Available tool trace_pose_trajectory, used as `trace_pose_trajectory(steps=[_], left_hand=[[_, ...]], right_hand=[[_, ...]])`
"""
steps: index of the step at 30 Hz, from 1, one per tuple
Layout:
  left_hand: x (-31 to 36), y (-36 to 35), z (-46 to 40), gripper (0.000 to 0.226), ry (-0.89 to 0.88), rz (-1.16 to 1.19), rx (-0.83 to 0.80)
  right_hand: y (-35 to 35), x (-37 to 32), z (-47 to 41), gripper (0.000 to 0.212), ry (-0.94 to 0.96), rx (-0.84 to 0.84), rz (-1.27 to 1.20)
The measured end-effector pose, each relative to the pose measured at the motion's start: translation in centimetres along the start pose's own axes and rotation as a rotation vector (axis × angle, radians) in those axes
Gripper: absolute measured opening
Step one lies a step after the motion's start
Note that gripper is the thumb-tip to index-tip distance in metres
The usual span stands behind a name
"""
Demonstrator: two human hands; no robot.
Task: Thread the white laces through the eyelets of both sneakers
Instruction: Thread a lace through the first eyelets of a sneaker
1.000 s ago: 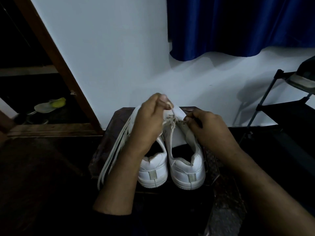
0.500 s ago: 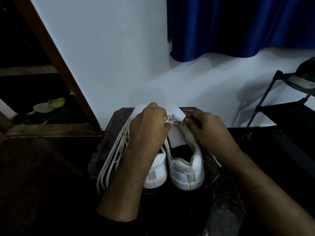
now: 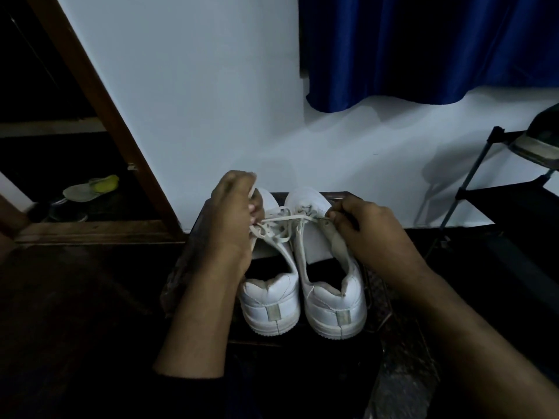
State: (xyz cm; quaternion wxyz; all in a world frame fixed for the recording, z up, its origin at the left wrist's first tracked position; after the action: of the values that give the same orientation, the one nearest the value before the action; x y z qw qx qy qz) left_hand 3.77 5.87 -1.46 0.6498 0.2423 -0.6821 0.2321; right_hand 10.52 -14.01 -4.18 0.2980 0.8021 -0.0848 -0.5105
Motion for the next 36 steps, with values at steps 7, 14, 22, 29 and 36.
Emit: trace_pose_trajectory(steps=[7,14,22,29,36], left_hand=[[2.4,0.6,1.9,0.033,-0.578,-1.111,0.399],[0.0,-0.8,1.3,0.019,-0.632,-1.296,0.007],[0.4,-0.7,1.8,0.026,-0.557,-0.885,0.141],[-0.4,-2.1,2.3,0.036,-0.665,-1.188,-0.219],[-0.8,-0.3,1.7,0.033,-0.553,-1.178,-0.261]], right_hand=[[-0.3,0.0,0.0,0.014,0.033,-0.016,-0.004],[-0.4,-0.1,0.1,0.015,0.074,-0.032,0.013],[-0.9,-0.7,0.1,0.039,0.149,-0.103,0.034],[-1.5,-1.0,-0.3,0.042,0.124,-0.190,0.252],[-2.6,-0.8,-1.8,0.023,0.036,-0.106,-0.108]])
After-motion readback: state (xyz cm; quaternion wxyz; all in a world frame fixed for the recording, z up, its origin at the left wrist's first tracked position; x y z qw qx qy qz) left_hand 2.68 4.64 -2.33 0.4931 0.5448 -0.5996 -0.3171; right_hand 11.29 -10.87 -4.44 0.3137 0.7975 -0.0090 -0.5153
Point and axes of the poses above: each hand's wrist, its own z-axis away from the middle knuckle, its own y-axis out of the back of the hand, x = y × z, the point moved 3 cm from there along -z, towards the middle knuckle, and after that the axes turned 13 degrees about -z, right-handed, at the moved point
